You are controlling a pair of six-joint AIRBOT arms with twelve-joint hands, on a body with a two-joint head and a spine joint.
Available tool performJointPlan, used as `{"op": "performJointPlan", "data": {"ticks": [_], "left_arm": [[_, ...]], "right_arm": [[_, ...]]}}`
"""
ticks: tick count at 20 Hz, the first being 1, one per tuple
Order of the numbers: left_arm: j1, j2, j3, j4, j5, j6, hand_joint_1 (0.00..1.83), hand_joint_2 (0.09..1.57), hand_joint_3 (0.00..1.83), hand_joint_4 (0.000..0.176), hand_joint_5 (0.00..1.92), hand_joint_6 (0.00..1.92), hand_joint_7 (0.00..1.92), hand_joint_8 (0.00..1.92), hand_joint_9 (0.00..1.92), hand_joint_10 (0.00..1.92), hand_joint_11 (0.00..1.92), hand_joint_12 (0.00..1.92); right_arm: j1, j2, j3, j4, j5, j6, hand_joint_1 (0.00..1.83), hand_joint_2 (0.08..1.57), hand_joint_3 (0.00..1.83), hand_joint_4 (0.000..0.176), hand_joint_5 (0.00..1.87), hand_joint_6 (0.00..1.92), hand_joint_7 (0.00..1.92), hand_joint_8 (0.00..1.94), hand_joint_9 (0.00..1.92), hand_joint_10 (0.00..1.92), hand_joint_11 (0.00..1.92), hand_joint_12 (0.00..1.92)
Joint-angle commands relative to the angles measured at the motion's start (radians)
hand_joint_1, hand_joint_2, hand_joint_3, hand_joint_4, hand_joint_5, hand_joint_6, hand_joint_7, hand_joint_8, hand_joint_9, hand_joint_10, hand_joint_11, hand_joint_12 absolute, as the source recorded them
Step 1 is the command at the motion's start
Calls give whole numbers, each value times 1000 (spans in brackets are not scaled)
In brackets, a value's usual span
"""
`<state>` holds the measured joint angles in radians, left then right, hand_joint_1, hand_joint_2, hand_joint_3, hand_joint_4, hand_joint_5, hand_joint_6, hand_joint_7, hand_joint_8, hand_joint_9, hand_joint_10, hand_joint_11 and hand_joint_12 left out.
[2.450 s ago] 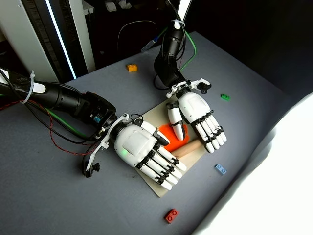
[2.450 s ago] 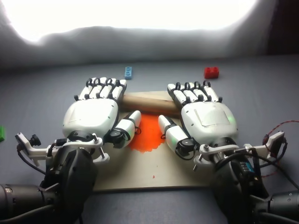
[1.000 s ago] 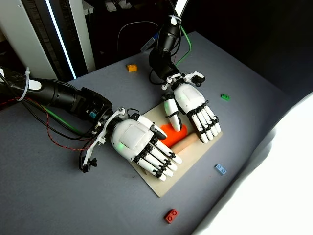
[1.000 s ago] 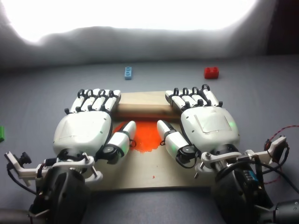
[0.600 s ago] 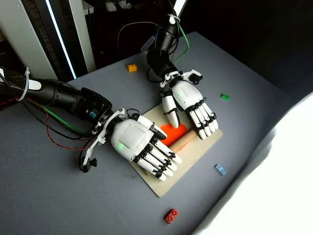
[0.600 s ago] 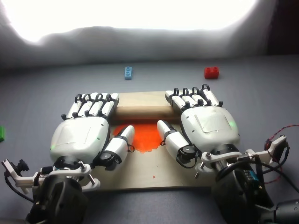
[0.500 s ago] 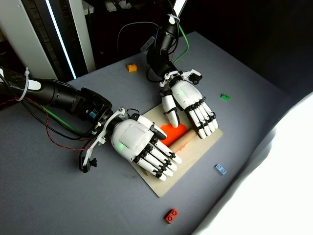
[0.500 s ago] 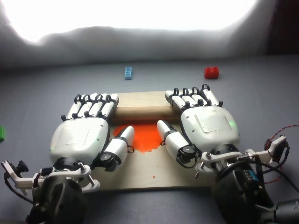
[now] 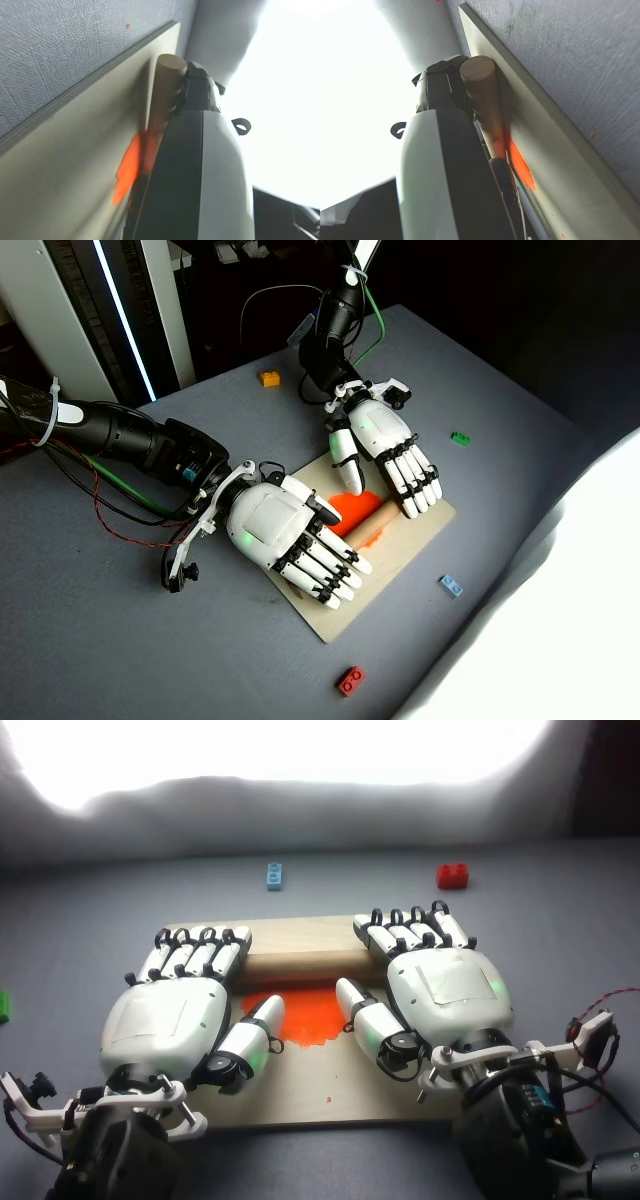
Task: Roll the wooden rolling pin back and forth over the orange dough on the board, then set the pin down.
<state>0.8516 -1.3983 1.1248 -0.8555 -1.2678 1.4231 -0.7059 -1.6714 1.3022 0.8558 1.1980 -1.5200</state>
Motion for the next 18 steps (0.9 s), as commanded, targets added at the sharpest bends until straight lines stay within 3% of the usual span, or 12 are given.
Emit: {"op": "performJointPlan", "data": {"ticks": [1,11,12,18], "left_arm": [[11,0,-3,1,-6,-6,0,1552,0,0,166,3,206,0,152,0,0,229],[14,22,-26,17,0,-15,0,1541,0,0,176,1,200,1,141,2,0,142],[14,23,-28,19,0,-15,0,1531,0,0,172,1,209,0,154,2,0,211],[22,39,-53,30,-1,-17,0,1526,0,0,192,1,204,3,147,1,0,136]], "right_arm": [[-16,-2,-9,-19,11,7,0,1571,12,0,306,10,388,2,355,19,0,818],[-31,3,-38,-41,19,2,0,1570,5,0,316,6,400,0,379,18,0,865],[-32,3,-40,-42,19,1,0,1569,2,0,308,1,343,11,302,26,0,643],[-43,9,-62,-64,23,-1,0,1569,0,0,268,2,345,2,322,18,0,758]]}}
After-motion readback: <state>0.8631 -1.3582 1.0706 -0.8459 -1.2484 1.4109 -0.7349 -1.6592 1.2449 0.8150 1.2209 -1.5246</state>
